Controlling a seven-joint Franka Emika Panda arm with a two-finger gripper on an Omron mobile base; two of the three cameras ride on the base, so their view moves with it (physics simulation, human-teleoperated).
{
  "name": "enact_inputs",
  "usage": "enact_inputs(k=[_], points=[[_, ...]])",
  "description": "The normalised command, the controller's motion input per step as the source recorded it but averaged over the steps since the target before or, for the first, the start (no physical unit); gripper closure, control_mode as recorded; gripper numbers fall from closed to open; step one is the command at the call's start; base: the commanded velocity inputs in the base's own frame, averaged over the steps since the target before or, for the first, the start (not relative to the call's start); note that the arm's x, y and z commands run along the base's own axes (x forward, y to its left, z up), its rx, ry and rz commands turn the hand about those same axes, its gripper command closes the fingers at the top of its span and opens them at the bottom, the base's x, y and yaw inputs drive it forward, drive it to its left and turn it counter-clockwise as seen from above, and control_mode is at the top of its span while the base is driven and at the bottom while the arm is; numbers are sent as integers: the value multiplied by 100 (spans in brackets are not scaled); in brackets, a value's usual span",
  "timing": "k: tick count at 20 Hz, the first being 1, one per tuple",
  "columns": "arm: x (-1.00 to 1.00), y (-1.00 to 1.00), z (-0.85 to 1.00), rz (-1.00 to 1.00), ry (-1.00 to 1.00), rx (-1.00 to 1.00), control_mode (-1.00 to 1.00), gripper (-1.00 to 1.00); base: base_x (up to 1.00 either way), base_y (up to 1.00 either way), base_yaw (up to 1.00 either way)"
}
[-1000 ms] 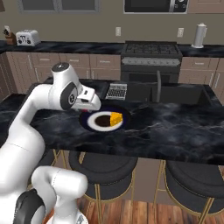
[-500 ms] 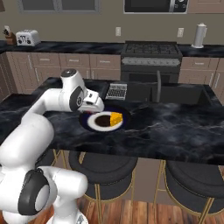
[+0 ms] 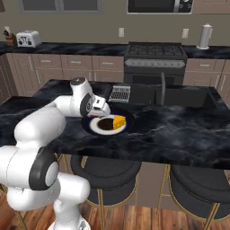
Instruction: Take the cheese, steak, and lemon wedge from the fridge and place them on the plate on the dining counter to create an appetizer plate.
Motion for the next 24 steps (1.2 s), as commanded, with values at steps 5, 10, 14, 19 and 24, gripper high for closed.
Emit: enact_inputs(k=[5, 10, 14, 19, 24], points=[[51, 0, -32, 0, 1, 0, -100, 100, 0, 0, 0], [49, 0, -28, 0, 1, 0, -100, 100, 0, 0, 0], [42, 0, -26, 0, 2, 0, -100, 100, 0, 0, 0], [15, 0, -10, -2, 2, 0, -100, -100, 0, 0, 0], [-44, 0, 7, -10, -3, 0, -100, -100, 0, 0, 0]])
